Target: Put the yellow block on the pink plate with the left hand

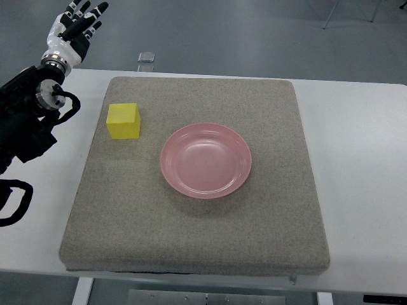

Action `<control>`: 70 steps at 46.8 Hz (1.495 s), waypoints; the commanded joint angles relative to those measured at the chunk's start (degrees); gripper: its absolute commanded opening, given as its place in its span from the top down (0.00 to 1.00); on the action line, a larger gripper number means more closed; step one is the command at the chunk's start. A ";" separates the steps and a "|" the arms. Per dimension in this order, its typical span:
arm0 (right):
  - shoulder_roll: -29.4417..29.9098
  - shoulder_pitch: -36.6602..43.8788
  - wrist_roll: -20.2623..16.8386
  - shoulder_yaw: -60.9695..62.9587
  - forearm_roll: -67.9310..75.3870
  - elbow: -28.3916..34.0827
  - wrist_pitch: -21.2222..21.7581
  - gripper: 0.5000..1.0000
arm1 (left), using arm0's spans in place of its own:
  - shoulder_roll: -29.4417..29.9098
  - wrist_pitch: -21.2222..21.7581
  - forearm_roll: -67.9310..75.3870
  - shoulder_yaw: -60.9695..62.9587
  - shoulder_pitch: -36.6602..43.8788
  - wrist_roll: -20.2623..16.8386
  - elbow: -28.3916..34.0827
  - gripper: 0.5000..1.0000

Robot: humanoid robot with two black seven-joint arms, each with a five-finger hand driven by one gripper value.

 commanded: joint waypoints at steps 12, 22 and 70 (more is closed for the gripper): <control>0.00 0.00 0.00 0.00 0.00 0.00 0.00 0.15 | 0.05 0.09 0.00 -0.27 0.00 -0.97 -0.02 0.02; 0.00 0.00 0.00 0.00 0.00 0.00 0.00 0.15 | 0.14 0.00 0.09 0.09 -0.09 -0.97 -0.10 0.02; 0.00 0.00 0.00 0.00 0.00 0.00 0.00 0.15 | 0.14 0.00 0.35 0.61 0.18 -0.97 -0.54 0.01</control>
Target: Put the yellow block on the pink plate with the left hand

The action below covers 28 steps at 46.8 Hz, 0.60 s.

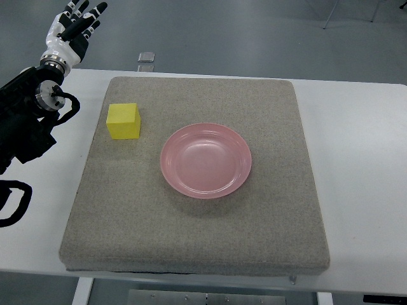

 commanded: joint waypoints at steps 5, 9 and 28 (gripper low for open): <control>0.00 0.00 0.00 0.00 0.00 0.00 0.00 0.15 | -0.10 0.03 0.21 0.00 0.08 0.00 -0.11 0.02; 0.00 0.00 0.00 0.00 0.00 0.00 0.00 0.15 | -0.18 0.03 0.38 0.00 0.43 0.00 -0.11 0.01; 0.00 0.00 0.00 0.00 0.00 0.00 0.00 0.15 | -0.10 0.03 0.82 0.18 0.17 0.17 -0.11 0.02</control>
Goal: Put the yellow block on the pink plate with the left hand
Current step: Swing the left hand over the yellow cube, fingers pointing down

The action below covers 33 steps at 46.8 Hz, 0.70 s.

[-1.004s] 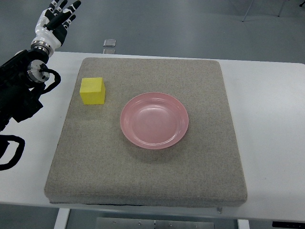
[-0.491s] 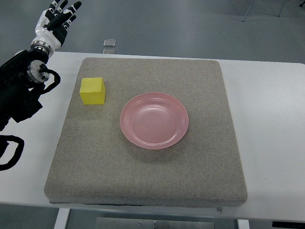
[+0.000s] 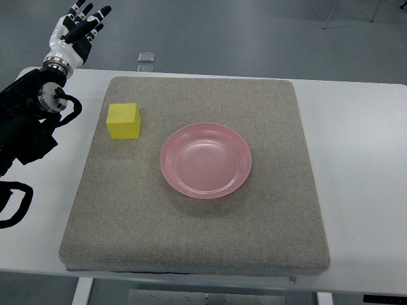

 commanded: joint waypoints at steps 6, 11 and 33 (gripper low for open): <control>0.00 0.00 0.00 0.02 0.00 0.00 0.00 0.15 | 0.14 -0.02 0.07 0.04 0.07 0.07 0.10 0.02; 0.00 0.00 0.00 0.02 0.00 0.00 0.00 0.15 | 0.14 0.06 0.16 0.04 0.25 0.24 0.01 0.02; 0.00 0.00 0.00 0.02 0.00 0.00 0.00 0.15 | 0.75 3.41 1.04 27.10 -5.55 0.42 -5.87 0.02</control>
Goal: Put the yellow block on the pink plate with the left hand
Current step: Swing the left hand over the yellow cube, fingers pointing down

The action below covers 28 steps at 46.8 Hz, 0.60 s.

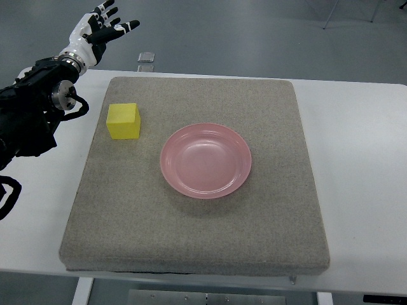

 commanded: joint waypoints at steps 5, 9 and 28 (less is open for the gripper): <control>0.00 0.00 0.00 0.00 0.00 0.00 0.00 0.15 | 1.95 -0.30 0.91 14.14 -4.50 0.10 -1.41 0.02; 0.00 0.00 0.00 0.00 0.00 0.00 0.00 0.15 | 2.04 -0.30 1.52 20.83 -6.00 0.10 -1.93 0.02; 0.00 0.00 0.00 0.00 0.00 0.00 0.00 0.15 | 8.81 -1.27 29.28 25.59 -9.69 0.01 -14.15 0.02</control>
